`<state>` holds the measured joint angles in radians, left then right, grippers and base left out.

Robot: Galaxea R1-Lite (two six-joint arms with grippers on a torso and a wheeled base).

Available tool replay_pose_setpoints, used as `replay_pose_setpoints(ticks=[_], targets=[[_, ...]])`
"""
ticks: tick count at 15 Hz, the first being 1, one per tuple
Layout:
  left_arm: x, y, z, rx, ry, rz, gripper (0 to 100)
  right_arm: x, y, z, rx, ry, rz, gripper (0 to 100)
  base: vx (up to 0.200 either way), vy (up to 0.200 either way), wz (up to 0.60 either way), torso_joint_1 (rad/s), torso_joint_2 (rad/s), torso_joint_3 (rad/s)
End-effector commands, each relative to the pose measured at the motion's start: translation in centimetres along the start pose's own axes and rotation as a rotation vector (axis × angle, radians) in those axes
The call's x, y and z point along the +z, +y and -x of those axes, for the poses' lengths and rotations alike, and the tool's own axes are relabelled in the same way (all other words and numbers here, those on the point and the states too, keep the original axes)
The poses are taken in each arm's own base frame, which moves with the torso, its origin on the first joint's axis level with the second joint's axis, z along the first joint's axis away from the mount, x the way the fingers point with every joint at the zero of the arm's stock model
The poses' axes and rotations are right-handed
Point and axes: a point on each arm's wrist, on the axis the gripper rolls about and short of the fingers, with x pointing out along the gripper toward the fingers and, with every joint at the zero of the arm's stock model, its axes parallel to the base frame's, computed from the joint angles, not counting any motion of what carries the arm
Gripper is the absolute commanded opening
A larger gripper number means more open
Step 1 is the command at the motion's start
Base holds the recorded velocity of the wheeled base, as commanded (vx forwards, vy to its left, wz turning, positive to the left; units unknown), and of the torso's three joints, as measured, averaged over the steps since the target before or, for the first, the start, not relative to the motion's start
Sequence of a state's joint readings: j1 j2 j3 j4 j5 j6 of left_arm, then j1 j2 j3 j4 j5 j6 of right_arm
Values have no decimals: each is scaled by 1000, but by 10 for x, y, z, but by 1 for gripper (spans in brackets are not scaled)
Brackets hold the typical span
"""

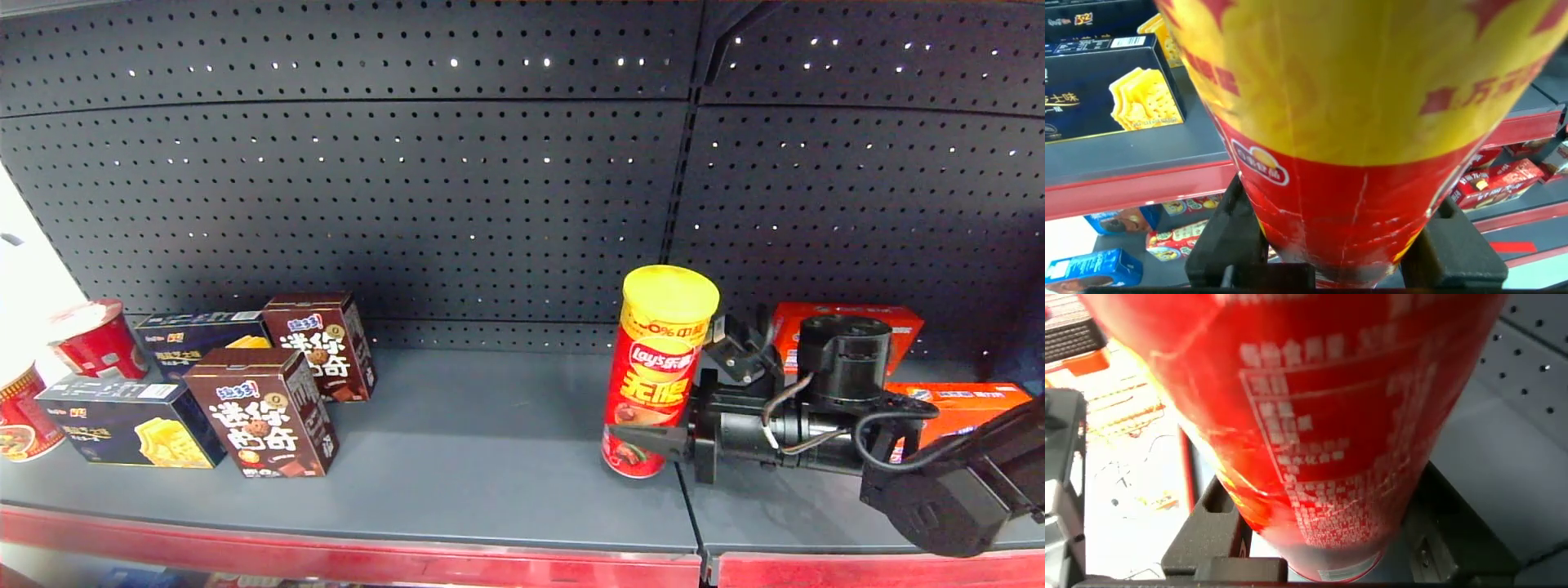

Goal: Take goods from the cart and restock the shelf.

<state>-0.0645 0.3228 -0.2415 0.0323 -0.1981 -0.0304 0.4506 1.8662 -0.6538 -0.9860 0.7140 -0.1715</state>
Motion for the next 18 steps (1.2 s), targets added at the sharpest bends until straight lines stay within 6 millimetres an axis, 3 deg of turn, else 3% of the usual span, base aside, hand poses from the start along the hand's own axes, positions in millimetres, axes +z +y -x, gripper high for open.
replay_pose_setpoints(ticks=[1,7,17,18], targets=[[0,0,0,0,-2,1,0,-3,11,8,9,4,-3,0,0,0,0,0,0,0],[-1,0,0,0,3,4,0,-12,21,2,44,21,-23,0,0,0,0,0,0,0],[-9,1,-2,3,30,10,0,-34,18,-7,53,52,-49,0,0,0,0,0,0,0],[-9,1,-2,3,31,10,0,-37,17,-9,63,45,-47,100,0,0,0,0,0,0]])
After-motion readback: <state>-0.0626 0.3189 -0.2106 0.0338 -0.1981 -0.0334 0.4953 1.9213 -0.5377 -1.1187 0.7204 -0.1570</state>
